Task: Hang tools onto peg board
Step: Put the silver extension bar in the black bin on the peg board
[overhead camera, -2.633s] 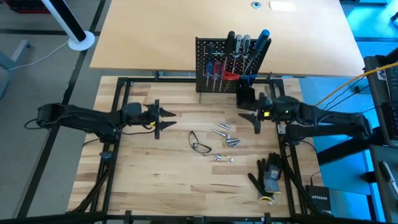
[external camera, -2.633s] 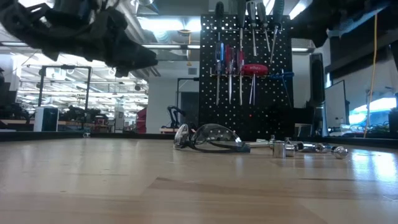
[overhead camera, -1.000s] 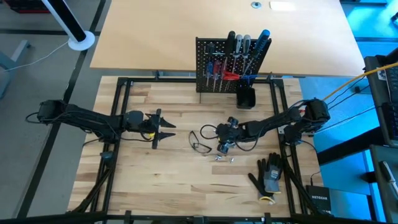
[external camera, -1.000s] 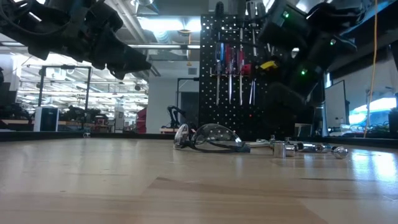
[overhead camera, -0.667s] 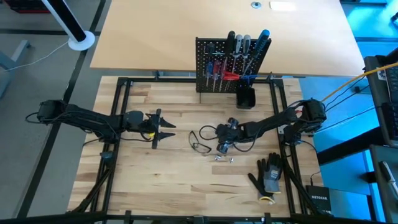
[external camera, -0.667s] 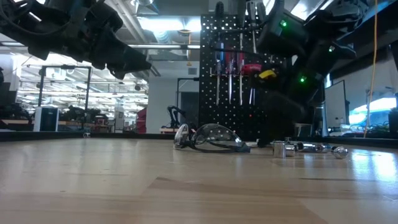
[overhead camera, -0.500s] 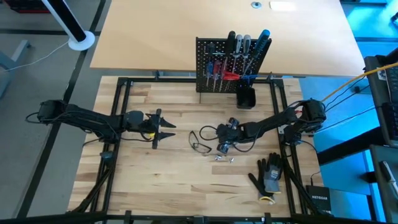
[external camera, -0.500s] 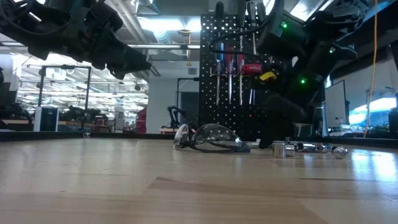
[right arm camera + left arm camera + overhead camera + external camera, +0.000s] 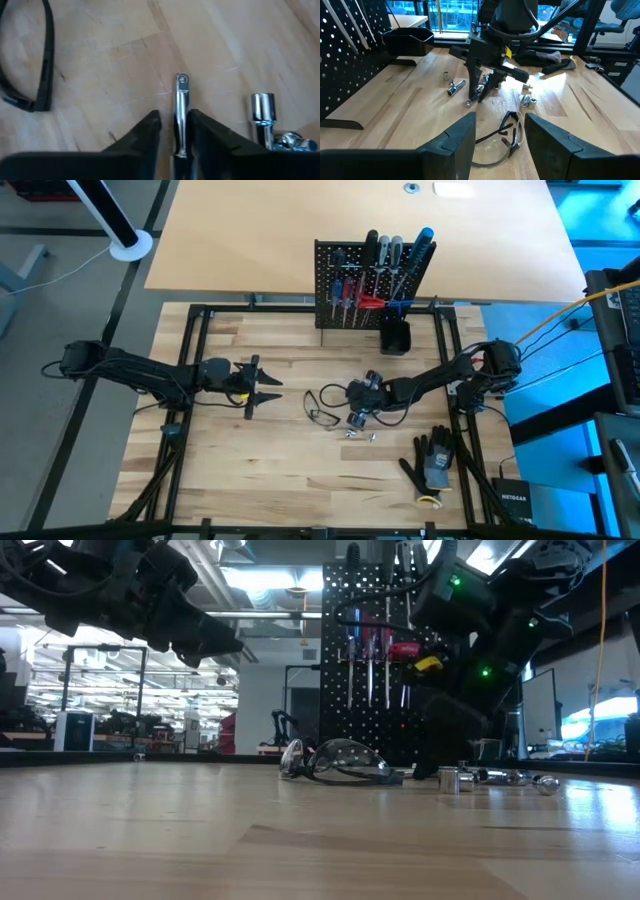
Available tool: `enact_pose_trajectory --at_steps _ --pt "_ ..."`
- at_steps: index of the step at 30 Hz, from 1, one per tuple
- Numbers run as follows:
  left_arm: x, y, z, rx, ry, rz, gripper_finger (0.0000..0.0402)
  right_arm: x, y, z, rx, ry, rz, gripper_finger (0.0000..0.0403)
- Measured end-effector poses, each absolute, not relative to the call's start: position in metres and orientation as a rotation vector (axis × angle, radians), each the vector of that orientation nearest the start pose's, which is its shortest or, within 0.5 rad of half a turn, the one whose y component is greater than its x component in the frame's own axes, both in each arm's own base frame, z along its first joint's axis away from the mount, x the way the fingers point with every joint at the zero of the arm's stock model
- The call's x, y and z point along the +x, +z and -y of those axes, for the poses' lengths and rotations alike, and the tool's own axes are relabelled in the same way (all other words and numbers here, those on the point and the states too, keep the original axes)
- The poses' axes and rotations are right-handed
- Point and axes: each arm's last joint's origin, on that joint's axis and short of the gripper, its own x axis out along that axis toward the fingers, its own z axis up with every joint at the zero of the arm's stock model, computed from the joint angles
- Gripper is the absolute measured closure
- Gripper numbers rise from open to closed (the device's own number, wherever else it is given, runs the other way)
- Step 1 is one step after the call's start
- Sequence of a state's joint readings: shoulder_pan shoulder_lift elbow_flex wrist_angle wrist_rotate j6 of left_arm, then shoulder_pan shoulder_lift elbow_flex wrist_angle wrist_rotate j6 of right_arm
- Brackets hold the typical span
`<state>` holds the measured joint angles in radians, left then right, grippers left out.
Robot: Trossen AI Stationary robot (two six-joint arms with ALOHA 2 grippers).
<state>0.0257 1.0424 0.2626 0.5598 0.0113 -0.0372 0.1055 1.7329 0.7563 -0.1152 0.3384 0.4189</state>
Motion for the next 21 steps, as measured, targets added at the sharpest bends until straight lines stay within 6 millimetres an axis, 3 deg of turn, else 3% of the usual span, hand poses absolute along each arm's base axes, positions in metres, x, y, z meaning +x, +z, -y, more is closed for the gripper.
enact_pose_trajectory --at_steps 5,15,21 --pt "0.1976 0.1808 -0.0048 -0.041 0.019 -0.220 0.0243 0.2924 0.1097 -0.0213 0.126 -0.431 -0.999 0.0364" --pt "0.1976 0.1808 -0.0048 -0.037 0.018 -0.220 0.0243 0.2932 0.1100 -0.0199 0.103 -0.467 -0.975 0.0350" --pt "0.1976 0.1807 -0.0048 -0.037 0.019 -0.221 0.0243 0.2896 0.1194 -0.0199 0.115 -0.458 -0.962 0.0362"
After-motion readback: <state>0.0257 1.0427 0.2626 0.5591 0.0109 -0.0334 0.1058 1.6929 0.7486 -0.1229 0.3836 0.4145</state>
